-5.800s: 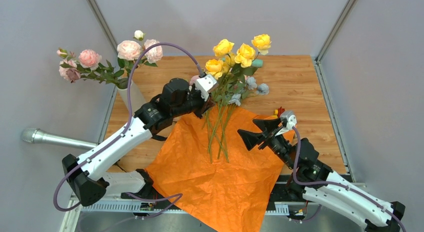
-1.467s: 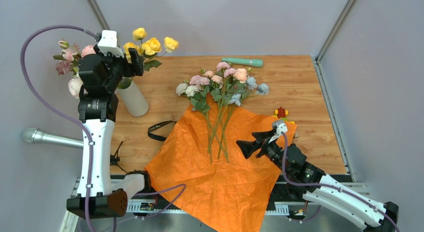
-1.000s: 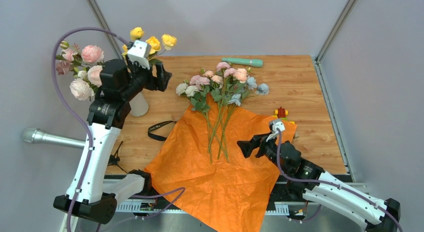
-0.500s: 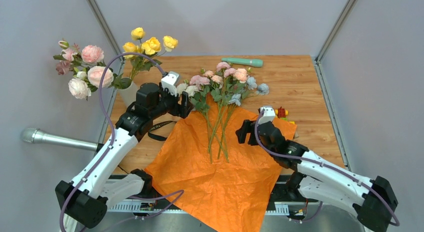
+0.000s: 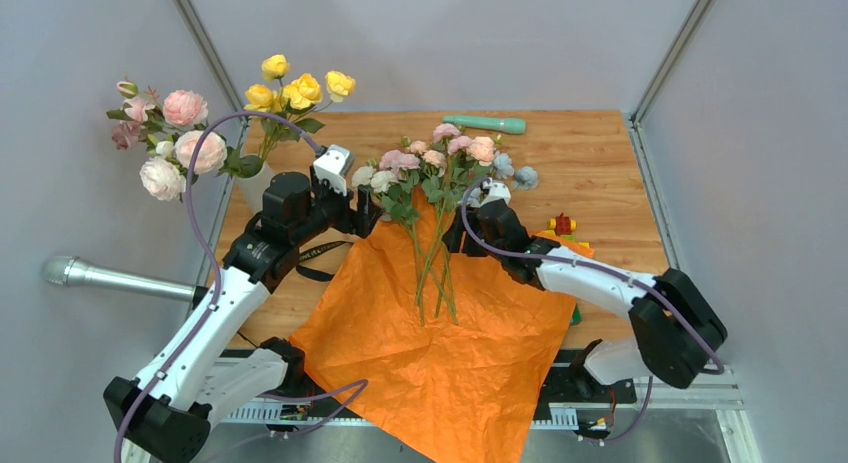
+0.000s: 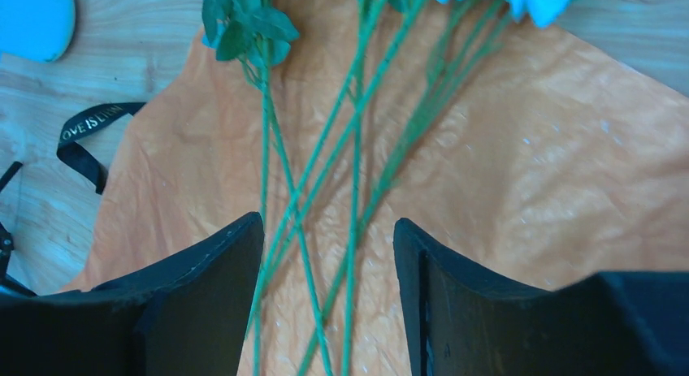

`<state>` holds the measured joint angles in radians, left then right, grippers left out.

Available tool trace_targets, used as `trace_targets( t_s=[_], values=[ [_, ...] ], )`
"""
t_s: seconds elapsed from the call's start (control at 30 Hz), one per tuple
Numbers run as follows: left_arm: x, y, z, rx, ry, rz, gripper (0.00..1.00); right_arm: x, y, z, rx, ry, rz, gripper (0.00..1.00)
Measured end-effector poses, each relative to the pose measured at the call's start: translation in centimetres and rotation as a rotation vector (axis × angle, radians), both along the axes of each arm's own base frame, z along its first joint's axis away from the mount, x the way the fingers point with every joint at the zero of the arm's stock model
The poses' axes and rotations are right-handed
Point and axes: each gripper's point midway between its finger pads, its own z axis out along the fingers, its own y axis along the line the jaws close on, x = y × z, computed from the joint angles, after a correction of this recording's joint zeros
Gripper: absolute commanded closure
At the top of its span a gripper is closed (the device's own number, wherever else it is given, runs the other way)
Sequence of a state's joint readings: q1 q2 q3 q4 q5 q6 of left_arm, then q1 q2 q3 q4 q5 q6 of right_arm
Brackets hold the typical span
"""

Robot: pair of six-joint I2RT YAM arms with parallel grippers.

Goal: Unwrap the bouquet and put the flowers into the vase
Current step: Pick up the fake flower from the wrapping paper.

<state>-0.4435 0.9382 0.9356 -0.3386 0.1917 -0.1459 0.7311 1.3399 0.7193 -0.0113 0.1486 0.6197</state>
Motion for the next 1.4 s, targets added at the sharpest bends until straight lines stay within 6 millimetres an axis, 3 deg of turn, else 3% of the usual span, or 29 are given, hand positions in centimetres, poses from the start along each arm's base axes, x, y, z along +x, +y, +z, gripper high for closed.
trace_targets(
  t_s=[0.17, 0.37, 0.6, 0.9, 1.2, 1.3, 1.4],
  values=[
    [0.0, 0.6, 0.6, 0.009, -0.032, 0.024, 0.14, 2.1, 2.5, -1.1, 0.003, 0.029, 0.019, 0.48],
    [0.1, 0.9, 0.8, 0.016, -0.044, 0.035, 0.14, 3.4, 2.9, -3.1, -0.012, 0.075, 0.005, 0.53],
    [0.1, 0.9, 0.8, 0.017, -0.043, 0.035, 0.14, 5.2, 3.3, -4.0, -0.002, 0.095, -0.02, 0.61],
    [0.1, 0.9, 0.8, 0.017, -0.043, 0.035, 0.14, 6.1, 3.1, -5.7, -0.003, 0.14, -0.058, 0.71],
    [0.1, 0.9, 0.8, 0.017, -0.042, 0.035, 0.14, 6.5, 3.5, -6.8, -0.009, 0.165, -0.067, 0.72],
    [0.1, 0.9, 0.8, 0.017, -0.042, 0.035, 0.14, 6.7, 3.4, -7.1, -0.009, 0.17, -0.073, 0.89],
    [0.1, 0.9, 0.7, 0.018, -0.041, 0.034, 0.14, 6.7, 3.5, -7.3, -0.002, 0.18, -0.082, 0.95]
  ],
)
